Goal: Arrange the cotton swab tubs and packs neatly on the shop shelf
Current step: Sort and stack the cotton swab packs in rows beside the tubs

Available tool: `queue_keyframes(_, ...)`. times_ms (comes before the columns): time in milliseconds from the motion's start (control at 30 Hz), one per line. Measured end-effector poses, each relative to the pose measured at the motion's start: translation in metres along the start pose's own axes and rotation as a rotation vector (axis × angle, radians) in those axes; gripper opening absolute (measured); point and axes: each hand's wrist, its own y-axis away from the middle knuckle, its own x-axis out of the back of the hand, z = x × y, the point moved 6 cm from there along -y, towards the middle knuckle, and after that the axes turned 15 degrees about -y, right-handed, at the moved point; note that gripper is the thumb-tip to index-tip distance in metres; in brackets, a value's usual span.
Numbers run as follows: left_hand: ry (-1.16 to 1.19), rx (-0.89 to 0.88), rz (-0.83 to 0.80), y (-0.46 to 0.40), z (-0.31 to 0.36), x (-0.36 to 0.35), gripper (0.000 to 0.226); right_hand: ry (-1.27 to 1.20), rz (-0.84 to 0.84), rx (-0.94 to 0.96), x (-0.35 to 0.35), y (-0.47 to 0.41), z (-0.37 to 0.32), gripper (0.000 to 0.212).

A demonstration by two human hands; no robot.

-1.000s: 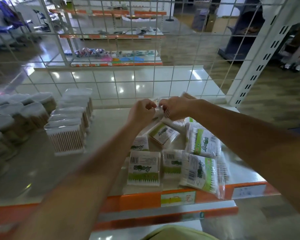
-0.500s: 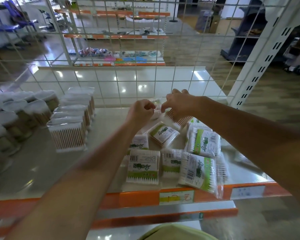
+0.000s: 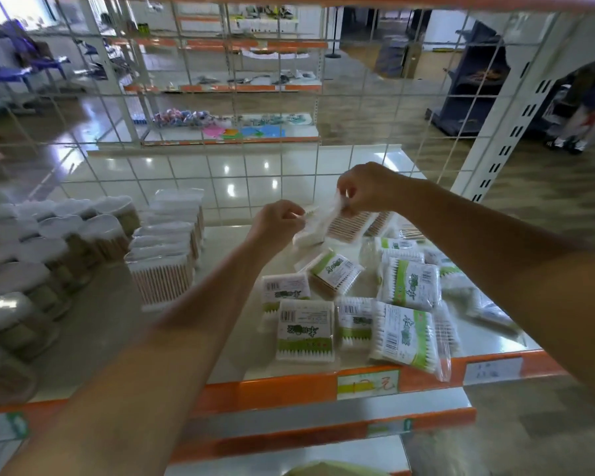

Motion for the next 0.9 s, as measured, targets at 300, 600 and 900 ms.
queue_keyframes(300, 0.418, 0.015, -0.009, 0.023, -0.012, 0.059, 0.018, -0.528, 0.104, -0.039, -0.002, 0.011, -0.037, 0.017)
queue_keyframes(600, 0.291, 0.058, 0.01, 0.046, -0.049, 0.1, 0.026, -0.759, -0.036, -0.001, -0.048, 0.014, -0.073, 0.014)
queue_keyframes(900, 0.177, -0.049, 0.015, 0.067, -0.069, 0.178, 0.016, -0.893, -0.138, -0.063, -0.071, 0.006, -0.084, 0.052)
